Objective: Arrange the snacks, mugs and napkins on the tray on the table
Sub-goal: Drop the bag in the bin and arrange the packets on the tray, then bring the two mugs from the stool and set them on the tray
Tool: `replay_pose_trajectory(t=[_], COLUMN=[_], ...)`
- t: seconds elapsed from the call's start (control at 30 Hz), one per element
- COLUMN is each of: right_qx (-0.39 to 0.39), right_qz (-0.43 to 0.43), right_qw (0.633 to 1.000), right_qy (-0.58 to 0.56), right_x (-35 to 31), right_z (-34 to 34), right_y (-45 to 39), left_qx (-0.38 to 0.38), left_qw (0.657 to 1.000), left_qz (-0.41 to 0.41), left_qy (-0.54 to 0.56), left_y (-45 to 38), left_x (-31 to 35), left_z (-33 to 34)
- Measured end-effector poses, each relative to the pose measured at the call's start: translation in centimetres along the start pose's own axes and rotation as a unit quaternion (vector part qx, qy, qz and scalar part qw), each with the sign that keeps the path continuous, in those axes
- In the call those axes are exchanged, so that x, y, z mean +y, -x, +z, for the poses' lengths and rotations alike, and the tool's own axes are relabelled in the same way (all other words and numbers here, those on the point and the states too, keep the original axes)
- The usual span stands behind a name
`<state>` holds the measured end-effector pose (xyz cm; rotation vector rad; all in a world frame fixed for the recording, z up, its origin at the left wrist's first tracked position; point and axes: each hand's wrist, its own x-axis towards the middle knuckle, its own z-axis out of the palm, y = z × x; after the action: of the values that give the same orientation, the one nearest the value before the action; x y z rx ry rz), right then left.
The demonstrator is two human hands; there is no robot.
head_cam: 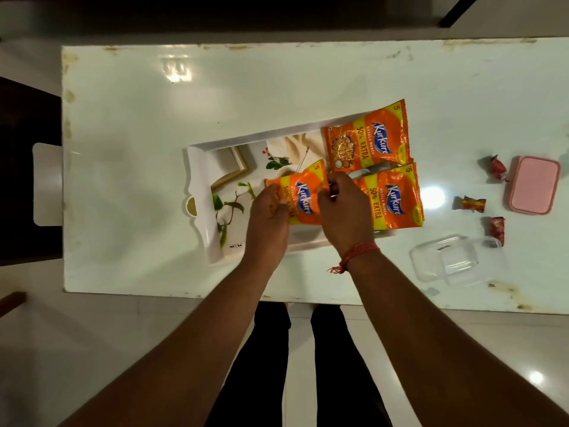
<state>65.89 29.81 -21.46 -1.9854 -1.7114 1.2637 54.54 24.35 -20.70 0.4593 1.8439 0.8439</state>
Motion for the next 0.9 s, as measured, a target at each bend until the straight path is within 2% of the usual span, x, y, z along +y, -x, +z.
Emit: replay_pose_trajectory(t=[0.23,0.53,0.6,0.7,0.8,0.9], right_qx=[0.074,0.080,0.094,0.139,0.130,0.069], right_qz=[-0.006,-0.008,-0.030,-0.100,-0.163,-0.196], right_qw=[0.997,0.997,0.995,0.980,0.959,0.947], right_qy=[0.009,-0.020,0.002,0.098,0.191,0.244], right_x=[1.9,2.8,2.8,2.6,1.7,0.2], right_z=[-4.1,-6.1,-6.3,-6.3,-5.6,-4.4], right_y=[-2.1,-3.0,-2.7,-1.3,0.2,1.0], left_qx=[-0.061,-0.072,-0.066,-0.050,-0.018,0.018], left_qw=[0.997,0.995,0.996,0.995,0.979,0.931], left_qz=[-0.008,0.012,0.024,0.038,0.122,0.243], left_qy=[-0.036,-0.060,-0.058,-0.080,-0.159,-0.272], left_y=[-0.9,-1.8,-1.7,-1.5,-1.0,-0.7], left_x=[2.1,1.9,1.7,1.0,0.4,0.2], left_z=[4.9,6.7,6.5,5.9,4.2,0.9])
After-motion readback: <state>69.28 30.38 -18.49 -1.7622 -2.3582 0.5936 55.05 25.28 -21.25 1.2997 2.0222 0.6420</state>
